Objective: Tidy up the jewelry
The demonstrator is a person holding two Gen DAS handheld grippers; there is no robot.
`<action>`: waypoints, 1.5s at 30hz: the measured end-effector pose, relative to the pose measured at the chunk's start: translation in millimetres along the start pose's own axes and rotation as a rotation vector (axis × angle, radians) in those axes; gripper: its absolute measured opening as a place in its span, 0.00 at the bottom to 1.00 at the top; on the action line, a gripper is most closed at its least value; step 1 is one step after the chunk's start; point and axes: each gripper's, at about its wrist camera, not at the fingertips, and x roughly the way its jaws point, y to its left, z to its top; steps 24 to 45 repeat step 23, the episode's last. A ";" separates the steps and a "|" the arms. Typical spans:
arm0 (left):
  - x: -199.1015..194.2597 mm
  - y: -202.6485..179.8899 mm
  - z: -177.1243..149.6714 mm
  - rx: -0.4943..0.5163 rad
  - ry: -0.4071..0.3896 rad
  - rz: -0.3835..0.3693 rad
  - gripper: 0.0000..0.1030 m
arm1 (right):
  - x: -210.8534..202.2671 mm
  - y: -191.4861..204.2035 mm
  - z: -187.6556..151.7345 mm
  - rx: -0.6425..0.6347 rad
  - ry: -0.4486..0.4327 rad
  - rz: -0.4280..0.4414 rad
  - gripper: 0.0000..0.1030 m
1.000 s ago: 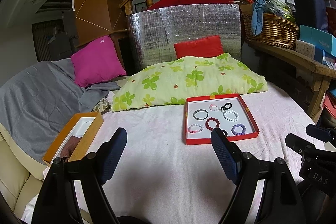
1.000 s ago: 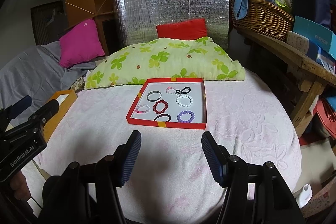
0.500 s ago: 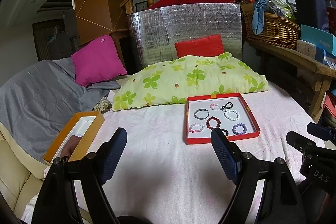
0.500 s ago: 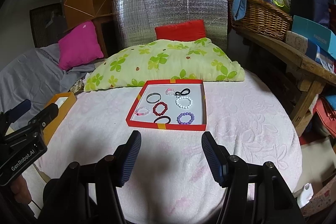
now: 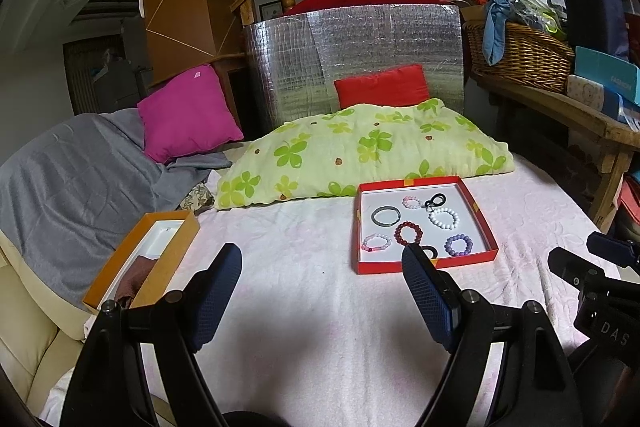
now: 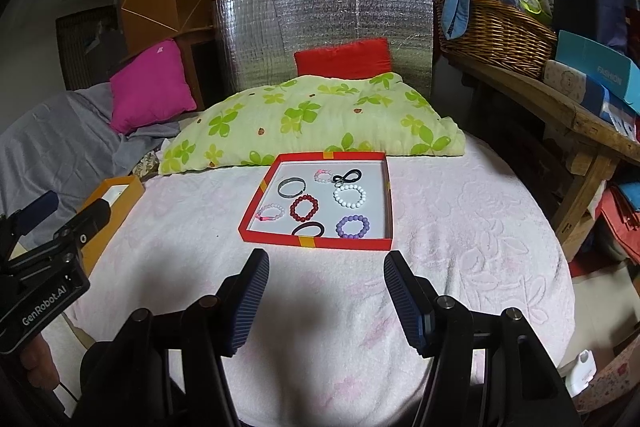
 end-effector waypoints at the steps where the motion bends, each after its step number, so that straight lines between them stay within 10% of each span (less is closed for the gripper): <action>1: 0.1 -0.5 0.1 0.000 0.000 0.002 0.80 | 0.1 -0.1 0.0 0.001 0.000 -0.001 0.62; 45: 66.5 20.2 -10.6 -0.059 0.078 -0.045 0.80 | 47.3 -44.7 -0.4 0.085 0.028 -0.065 0.62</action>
